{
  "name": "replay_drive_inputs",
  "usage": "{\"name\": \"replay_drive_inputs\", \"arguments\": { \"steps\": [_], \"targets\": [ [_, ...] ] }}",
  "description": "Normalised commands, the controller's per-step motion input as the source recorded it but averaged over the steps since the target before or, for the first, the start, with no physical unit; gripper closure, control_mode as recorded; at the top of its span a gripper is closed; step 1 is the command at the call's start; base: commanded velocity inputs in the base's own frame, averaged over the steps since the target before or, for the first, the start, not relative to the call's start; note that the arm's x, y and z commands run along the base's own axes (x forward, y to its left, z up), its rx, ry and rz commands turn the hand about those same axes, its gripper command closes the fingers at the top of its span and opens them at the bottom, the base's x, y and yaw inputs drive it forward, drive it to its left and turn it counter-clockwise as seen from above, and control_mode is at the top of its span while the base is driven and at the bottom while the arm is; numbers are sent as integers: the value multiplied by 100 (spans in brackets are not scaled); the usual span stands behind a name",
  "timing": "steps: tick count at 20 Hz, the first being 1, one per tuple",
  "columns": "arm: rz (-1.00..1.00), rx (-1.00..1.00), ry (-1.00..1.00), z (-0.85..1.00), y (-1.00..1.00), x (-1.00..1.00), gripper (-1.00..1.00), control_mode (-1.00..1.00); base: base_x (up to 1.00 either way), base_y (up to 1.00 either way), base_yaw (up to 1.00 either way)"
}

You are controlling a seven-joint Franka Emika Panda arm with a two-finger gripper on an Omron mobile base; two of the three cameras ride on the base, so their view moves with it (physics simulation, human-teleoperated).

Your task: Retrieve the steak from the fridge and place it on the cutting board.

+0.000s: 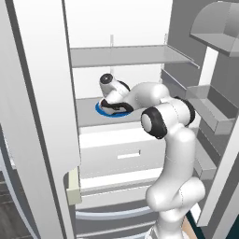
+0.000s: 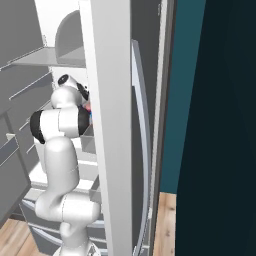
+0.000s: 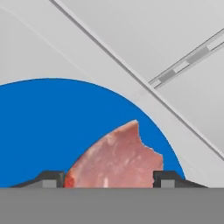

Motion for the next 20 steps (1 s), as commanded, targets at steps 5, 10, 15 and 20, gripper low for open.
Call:
{"name": "replay_drive_inputs", "arguments": {
  "steps": [5, 10, 15, 20],
  "targets": [
    [0, 0, 0, -6, -5, 1, 100, -100, 0, 0, 0],
    [0, 0, 0, 0, 0, 0, 100, -100, 0, 0, 0],
    [0, -5, -21, 0, 15, -26, 100, -100, 0, 0, 0],
    [0, -12, -34, 1, 41, -61, 100, -100, 0, 0, 0]
  ]
}}
